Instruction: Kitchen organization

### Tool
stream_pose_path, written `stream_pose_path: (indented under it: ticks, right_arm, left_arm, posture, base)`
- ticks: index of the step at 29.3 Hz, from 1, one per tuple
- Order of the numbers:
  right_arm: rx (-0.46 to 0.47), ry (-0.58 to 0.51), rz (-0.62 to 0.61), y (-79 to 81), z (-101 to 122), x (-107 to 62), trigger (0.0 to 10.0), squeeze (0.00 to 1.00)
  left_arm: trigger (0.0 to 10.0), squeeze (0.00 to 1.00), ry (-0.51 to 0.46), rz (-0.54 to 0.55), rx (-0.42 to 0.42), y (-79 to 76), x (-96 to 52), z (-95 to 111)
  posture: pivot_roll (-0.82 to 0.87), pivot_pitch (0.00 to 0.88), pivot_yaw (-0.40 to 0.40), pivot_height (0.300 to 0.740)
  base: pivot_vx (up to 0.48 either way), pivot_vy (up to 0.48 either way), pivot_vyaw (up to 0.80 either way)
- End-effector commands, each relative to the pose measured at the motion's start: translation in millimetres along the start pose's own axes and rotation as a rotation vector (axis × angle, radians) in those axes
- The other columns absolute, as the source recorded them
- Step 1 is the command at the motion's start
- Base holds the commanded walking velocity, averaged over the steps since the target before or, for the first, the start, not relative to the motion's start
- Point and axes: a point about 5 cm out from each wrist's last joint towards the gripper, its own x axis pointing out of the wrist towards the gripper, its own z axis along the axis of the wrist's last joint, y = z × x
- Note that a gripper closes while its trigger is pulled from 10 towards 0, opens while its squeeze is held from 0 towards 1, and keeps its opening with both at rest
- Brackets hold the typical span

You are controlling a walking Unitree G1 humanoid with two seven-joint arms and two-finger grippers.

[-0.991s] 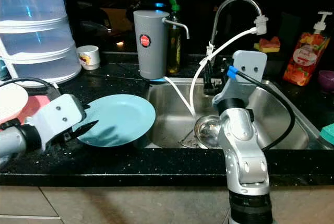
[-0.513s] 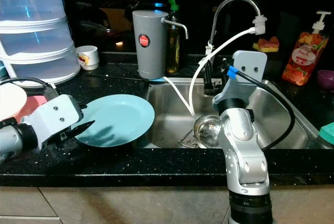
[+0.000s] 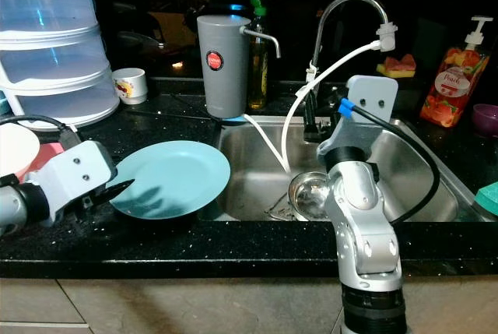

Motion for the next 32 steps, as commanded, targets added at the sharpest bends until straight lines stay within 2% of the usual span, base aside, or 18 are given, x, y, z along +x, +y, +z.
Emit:
stream_pose_path:
  ticks: [1,12,32]
  right_arm:
    - [-0.005,-0.012,0.006,0.2,3.6,-1.4,10.0,0.0]
    - [-0.009,-0.015,0.01,0.3,4.1,-0.8,10.0,0.0]
    - [-0.012,-0.013,0.012,0.4,3.7,-0.3,10.0,0.0]
  left_arm:
    - [10.0,0.0,0.006,-0.021,0.031,0.8,-1.1,0.1]
    - [10.0,0.0,0.026,-0.022,0.054,0.9,1.0,-4.9]
    - [10.0,0.0,-0.007,-0.032,0.036,-2.6,1.9,-2.2]
  posture:
    - [0.07,0.057,-0.042,0.74]
    - [0.07,0.047,-0.041,0.74]
    - [0.07,0.045,-0.049,0.74]
  base:
    - [0.0,0.0,0.0]
    - [0.0,0.0,0.0]
    - [0.0,0.0,0.0]
